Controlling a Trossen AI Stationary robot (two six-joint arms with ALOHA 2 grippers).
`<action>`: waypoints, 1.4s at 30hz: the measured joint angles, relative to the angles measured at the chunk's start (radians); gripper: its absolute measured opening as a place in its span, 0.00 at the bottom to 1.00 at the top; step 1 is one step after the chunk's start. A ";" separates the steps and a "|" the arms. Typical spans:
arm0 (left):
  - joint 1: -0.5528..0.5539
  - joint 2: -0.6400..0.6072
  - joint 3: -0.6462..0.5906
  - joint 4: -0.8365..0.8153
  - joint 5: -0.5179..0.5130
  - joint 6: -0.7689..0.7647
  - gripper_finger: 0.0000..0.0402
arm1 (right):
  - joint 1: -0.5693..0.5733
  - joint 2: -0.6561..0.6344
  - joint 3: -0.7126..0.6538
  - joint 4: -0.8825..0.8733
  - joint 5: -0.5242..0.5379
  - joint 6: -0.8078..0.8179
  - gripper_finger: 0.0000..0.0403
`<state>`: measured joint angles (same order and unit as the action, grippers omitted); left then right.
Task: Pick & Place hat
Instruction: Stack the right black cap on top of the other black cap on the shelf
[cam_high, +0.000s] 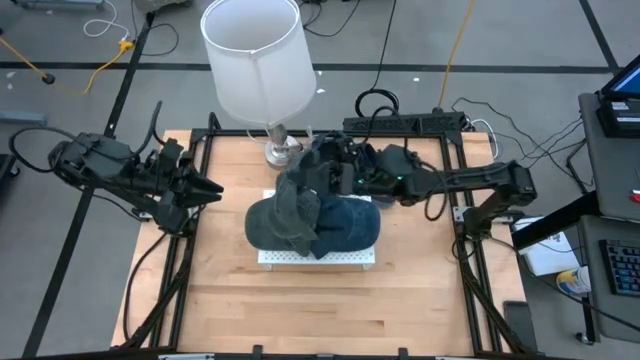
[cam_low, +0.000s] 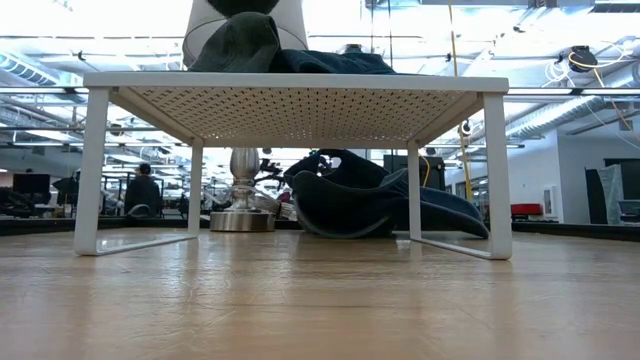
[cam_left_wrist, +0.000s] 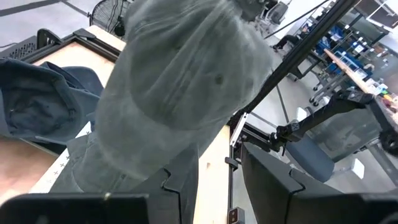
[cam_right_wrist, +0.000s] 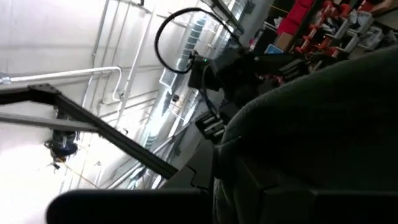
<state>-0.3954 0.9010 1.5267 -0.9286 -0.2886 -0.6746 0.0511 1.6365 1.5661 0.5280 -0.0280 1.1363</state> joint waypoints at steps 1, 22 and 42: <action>0.000 0.000 0.000 0.000 0.000 0.000 0.31 | -0.001 0.013 0.000 0.019 0.000 0.006 0.05; 0.001 -0.006 0.000 0.071 -0.002 0.083 0.31 | -0.004 0.196 0.000 0.120 -0.030 0.030 0.05; 0.001 -0.005 0.000 0.070 0.000 0.063 0.31 | -0.005 0.184 0.001 -0.063 -0.053 0.106 0.05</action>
<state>-0.3943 0.8963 1.5269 -0.8587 -0.2890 -0.6113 0.0456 1.8209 1.5672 0.4650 -0.0807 1.2420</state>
